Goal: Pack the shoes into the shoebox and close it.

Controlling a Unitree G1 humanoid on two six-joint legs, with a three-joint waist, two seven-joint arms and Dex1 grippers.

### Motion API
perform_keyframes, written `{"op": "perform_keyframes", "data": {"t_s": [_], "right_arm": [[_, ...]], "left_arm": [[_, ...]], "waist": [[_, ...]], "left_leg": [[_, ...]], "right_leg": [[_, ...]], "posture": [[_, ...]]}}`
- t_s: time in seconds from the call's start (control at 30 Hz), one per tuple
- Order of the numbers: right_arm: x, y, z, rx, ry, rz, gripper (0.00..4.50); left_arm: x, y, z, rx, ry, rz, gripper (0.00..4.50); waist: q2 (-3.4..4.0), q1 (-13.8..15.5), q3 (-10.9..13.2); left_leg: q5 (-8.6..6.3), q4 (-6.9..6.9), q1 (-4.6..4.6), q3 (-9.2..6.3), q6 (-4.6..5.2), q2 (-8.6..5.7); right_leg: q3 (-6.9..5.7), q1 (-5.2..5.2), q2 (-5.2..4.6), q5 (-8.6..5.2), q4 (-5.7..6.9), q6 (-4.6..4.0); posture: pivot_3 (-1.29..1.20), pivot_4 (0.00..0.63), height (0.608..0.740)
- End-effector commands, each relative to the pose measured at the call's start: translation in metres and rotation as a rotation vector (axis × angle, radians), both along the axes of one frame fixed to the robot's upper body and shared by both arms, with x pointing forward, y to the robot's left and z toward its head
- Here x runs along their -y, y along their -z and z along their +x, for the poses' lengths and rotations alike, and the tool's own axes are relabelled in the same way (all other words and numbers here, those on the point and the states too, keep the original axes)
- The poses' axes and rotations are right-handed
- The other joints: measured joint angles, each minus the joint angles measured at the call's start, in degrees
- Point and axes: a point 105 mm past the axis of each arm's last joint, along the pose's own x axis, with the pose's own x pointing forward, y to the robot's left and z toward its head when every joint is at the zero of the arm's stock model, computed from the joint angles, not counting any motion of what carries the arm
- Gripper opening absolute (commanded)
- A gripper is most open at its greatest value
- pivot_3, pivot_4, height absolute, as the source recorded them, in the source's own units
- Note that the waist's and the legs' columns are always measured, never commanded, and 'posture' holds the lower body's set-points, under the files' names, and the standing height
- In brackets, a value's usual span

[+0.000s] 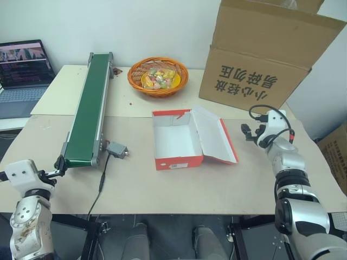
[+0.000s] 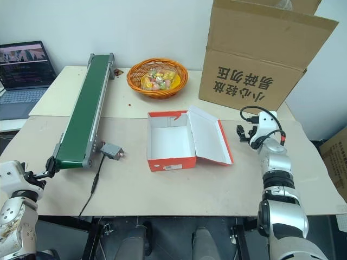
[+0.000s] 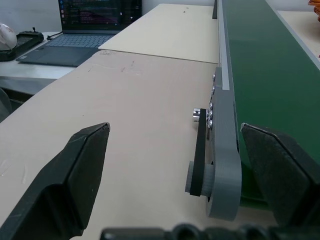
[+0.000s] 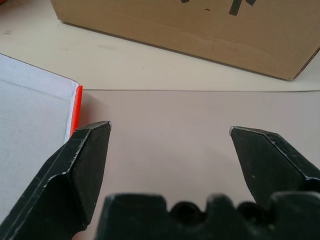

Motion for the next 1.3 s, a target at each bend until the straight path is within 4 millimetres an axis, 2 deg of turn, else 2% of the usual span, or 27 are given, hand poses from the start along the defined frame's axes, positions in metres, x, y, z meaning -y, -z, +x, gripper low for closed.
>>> {"op": "perform_keyframes", "data": {"t_s": [0.03,0.17,0.2,0.3,0.37,0.4,0.43,0.47,0.5,0.57,0.6,0.67,0.73,0.87,1.13,1.3], "right_arm": [[-0.001,-0.024,0.005,0.079,-0.014,-0.038,4.45],[0.002,-0.021,0.003,0.059,-0.025,-0.097,4.45],[-0.008,-0.024,0.003,0.039,-0.119,-0.215,4.45],[-0.049,-0.052,0.006,0.057,-0.38,-0.241,4.45],[-0.103,-0.084,-0.003,0.124,-0.671,-0.194,4.45],[-0.13,-0.095,-0.015,0.148,-0.833,-0.175,4.45],[-0.145,-0.1,-0.025,0.156,-0.936,-0.164,4.45],[-0.156,-0.103,-0.033,0.156,-1.017,-0.143,4.45],[-0.175,-0.105,-0.05,0.158,-1.155,-0.118,4.45],[-0.197,-0.107,-0.072,0.15,-1.324,-0.09,4.45],[-0.207,-0.105,-0.079,0.139,-1.38,-0.099,4.45],[-0.223,-0.101,-0.078,0.132,-1.407,-0.128,4.45],[-0.23,-0.101,-0.074,0.139,-1.39,-0.137,4.45],[-0.233,-0.1,-0.073,0.152,-1.365,-0.147,4.45],[-0.221,-0.105,-0.043,0.183,-1.035,-0.095,4.45],[-0.217,-0.103,-0.048,0.193,-0.933,-0.087,4.45]], "left_arm": [[0.007,-0.018,0.008,0.039,0.031,0.062,4.5],[0.013,-0.019,0.016,0.034,0.061,0.073,4.5],[0.014,-0.021,0.016,0.038,0.064,0.077,4.5],[0.016,-0.026,0.017,0.057,0.065,0.074,4.5],[0.022,-0.024,0.02,0.06,0.081,0.066,4.5],[0.025,-0.023,0.022,0.058,0.089,0.065,4.5],[0.026,-0.023,0.024,0.057,0.093,0.064,4.5],[0.027,-0.022,0.026,0.055,0.097,0.063,4.5],[0.03,-0.023,0.028,0.057,0.108,0.061,4.5],[0.033,-0.023,0.032,0.06,0.121,0.059,4.5],[0.035,-0.023,0.033,0.059,0.132,0.061,4.5],[0.038,-0.026,0.036,0.066,0.147,0.07,4.5],[0.039,-0.031,0.037,0.079,0.152,0.081,4.5],[0.044,-0.037,0.038,0.093,0.168,0.093,4.5],[0.056,-0.049,0.038,0.114,0.206,0.143,4.5],[0.063,-0.05,0.039,0.121,0.22,0.144,4.5]], "waist": [[0.0,0.02,0.0],[0.0,0.14,0.0],[0.0,0.08,0.0],[0.01,-0.14,0.01],[0.02,-0.71,0.02],[0.03,-0.98,0.02],[0.04,-1.11,0.02],[0.04,-1.11,0.02],[0.04,-0.97,0.01],[0.01,-0.73,0.0],[0.0,-0.33,0.0],[0.0,0.15,0.0],[0.01,0.5,0.0],[0.01,1.19,0.0],[0.01,1.62,0.0],[0.01,1.72,0.0]], "left_leg": [[0.0,0.0,0.0,0.0,0.0,0.0],[0.0,0.0,0.0,0.0,0.0,0.0],[0.0,0.0,0.0,0.0,0.0,-0.01],[0.0,-0.01,-0.07,0.01,0.0,-0.01],[0.0,-0.04,-0.08,0.0,0.0,0.03],[0.0,-0.05,-0.08,-0.01,0.0,0.04],[0.0,-0.06,-0.04,-0.03,0.0,0.06],[0.0,-0.07,-0.03,-0.04,0.0,0.09],[0.0,-0.07,-0.02,-0.05,0.0,0.11],[0.0,-0.07,0.0,-0.06,0.0,0.12],[0.0,-0.06,0.0,-0.06,-0.01,0.12],[-0.01,-0.05,-0.01,-0.04,-0.01,0.1],[-0.01,-0.05,-0.02,-0.01,-0.01,0.1],[-0.01,-0.05,-0.04,0.02,-0.02,0.1],[-0.01,-0.08,-0.07,0.04,-0.02,0.12],[-0.01,-0.08,-0.09,0.04,-0.02,0.12]], "right_leg": [[0.0,0.0,0.0,0.0,0.0,0.0],[0.0,0.0,0.0,0.0,0.0,0.0],[0.0,0.0,0.0,0.0,0.0,0.0],[0.02,0.05,0.0,0.0,0.02,0.0],[0.05,-0.01,0.08,-0.01,0.11,-0.01],[0.07,-0.06,0.11,-0.01,0.18,-0.01],[0.07,-0.05,0.15,-0.01,0.23,-0.02],[0.06,-0.05,0.18,-0.02,0.25,-0.02],[0.05,-0.04,0.2,-0.03,0.25,-0.03],[0.01,-0.02,0.2,-0.05,0.2,-0.06],[0.0,-0.03,0.18,-0.06,0.15,-0.07],[-0.02,-0.11,0.12,-0.05,0.07,-0.07],[-0.06,-0.16,0.08,-0.01,0.08,-0.11],[-0.12,-0.18,0.04,0.02,0.07,-0.16],[-0.12,-0.25,0.06,0.02,0.08,-0.16],[-0.12,-0.24,0.06,0.02,0.07,-0.16]], "posture": [[0.0,0.15,0.721],[0.0,0.15,0.721],[0.0,0.15,0.721],[0.0,0.15,0.721],[0.0,0.15,0.721],[0.0,0.15,0.721],[0.0,0.15,0.721],[0.0,0.15,0.721],[0.0,0.15,0.721],[0.0,0.15,0.721],[0.0,0.15,0.721],[0.0,0.15,0.721],[0.0,0.15,0.721],[0.0,0.15,0.721],[0.0,0.15,0.721],[0.0,0.15,0.721]]}}
